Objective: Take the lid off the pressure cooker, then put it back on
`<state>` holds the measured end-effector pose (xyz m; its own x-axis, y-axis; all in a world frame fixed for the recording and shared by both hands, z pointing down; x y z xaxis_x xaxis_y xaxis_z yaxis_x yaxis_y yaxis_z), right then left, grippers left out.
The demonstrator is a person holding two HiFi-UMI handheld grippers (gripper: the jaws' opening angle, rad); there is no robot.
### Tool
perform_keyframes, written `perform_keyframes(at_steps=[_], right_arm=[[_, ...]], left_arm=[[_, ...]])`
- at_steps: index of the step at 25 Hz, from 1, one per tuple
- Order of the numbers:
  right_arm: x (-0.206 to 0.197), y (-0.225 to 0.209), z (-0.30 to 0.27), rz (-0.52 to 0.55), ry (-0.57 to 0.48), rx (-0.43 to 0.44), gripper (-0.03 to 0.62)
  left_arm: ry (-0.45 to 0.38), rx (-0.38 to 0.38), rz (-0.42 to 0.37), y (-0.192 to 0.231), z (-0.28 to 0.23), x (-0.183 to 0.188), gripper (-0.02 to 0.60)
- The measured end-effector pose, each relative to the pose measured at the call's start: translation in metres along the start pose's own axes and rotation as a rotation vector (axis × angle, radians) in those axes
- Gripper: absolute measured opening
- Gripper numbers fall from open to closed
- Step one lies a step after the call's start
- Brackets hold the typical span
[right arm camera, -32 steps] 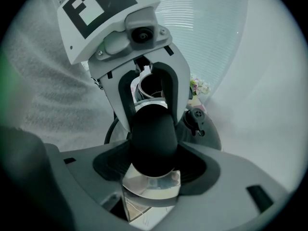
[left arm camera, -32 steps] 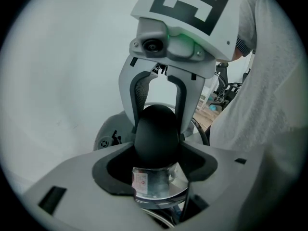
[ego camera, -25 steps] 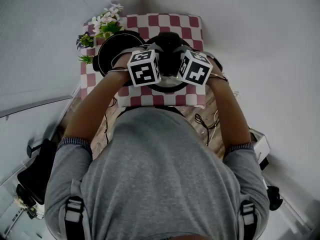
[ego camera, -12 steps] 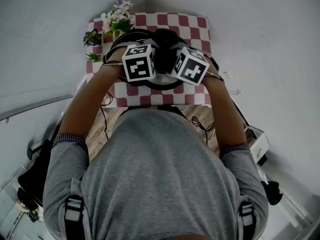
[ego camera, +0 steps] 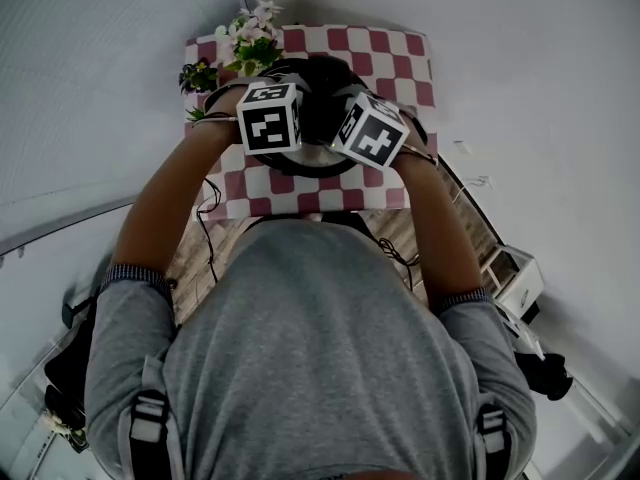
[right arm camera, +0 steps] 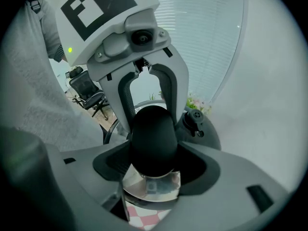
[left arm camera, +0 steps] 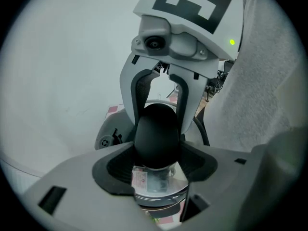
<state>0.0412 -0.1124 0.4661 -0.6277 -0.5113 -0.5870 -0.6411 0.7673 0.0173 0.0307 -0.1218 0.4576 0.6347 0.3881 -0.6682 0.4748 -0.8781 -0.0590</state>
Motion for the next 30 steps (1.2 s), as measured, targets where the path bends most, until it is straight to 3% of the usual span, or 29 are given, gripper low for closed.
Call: perform_keyframes(at_steps=[12, 19, 24, 30], right_arm=[[0.016, 0.002, -0.034, -0.132, -0.016, -0.03, 0.296], [0.021, -0.004, -0.051, -0.179, -0.019, -0.075, 0.296], [0.018, -0.005, -0.063, -0.192, 0.011, -0.086, 0.298], [0.01, -0.006, -0.065, -0.223, 0.004, -0.04, 0.299]], left_arm=[[0.013, -0.119, -0.065, 0.007, 0.009, -0.035, 0.299], [0.027, -0.149, -0.106, 0.016, 0.008, -0.053, 0.299], [0.016, -0.17, -0.106, 0.017, 0.001, -0.064, 0.299], [-0.019, -0.195, -0.081, 0.02, -0.005, -0.062, 0.299]])
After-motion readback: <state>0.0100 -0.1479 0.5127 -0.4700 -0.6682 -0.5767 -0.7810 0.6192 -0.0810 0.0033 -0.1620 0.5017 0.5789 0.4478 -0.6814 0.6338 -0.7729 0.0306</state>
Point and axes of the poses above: the fingertips, and each gripper's own axes: z backward along the fingers, y to its left, x out of its top, the point moved 2 cm from there along z, backward along the fingers, and after that the axes turned 10 degrees about -y, right-handed, at the moved point
